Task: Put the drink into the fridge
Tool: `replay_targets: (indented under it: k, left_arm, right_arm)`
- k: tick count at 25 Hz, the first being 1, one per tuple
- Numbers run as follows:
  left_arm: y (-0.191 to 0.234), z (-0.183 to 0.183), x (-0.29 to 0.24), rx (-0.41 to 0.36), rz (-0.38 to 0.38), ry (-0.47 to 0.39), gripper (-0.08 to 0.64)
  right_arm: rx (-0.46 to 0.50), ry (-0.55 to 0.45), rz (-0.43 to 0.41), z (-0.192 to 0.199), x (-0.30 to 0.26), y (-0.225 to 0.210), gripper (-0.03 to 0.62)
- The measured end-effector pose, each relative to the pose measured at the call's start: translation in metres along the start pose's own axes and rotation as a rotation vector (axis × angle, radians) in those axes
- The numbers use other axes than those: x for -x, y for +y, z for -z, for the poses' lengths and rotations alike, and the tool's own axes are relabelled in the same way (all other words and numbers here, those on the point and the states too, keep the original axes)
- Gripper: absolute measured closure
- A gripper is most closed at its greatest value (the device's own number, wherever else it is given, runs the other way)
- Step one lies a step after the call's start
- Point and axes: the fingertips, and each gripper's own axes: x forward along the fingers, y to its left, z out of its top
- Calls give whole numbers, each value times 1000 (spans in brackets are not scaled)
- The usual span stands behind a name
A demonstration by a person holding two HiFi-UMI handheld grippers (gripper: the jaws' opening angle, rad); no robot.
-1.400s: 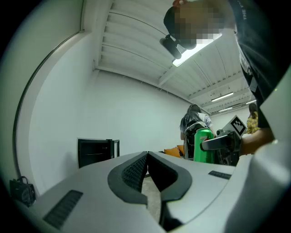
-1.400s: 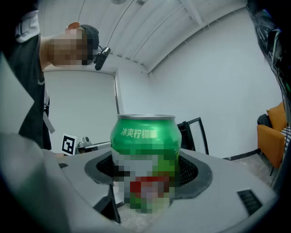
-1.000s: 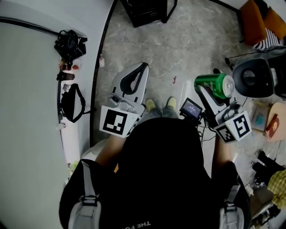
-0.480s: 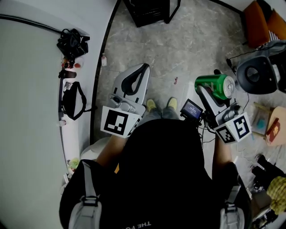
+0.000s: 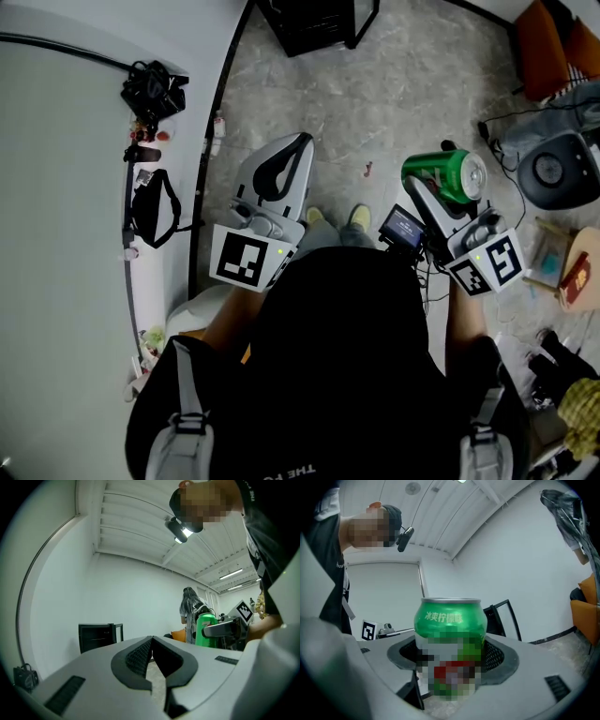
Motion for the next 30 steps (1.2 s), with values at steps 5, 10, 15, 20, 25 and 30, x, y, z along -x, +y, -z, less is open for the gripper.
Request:
replay_targets:
  k: [5, 10, 15, 20, 25, 30]
  left_arm:
    - [-6, -1, 0, -13, -3, -4, 549]
    - [-3, 0, -1, -30, 0, -1, 549]
    - [2, 3, -7, 7, -9, 11, 549]
    - [13, 8, -11, 2, -8, 22, 549]
    - [36, 9, -22, 10, -11, 15, 549]
    - [60, 9, -33, 17, 0, 1, 549]
  right_arm:
    - [0, -9, -12, -3, 4, -1, 252]
    - [-12, -16, -13, -5, 1, -3, 252]
    - [-26, -16, -17, -4, -7, -7, 252]
    - [-34, -10, -20, -3, -21, -11, 252]
    - [-23, 2, -26, -6, -47, -13, 252]
    - [0, 9, -24, -9, -76, -14, 252]
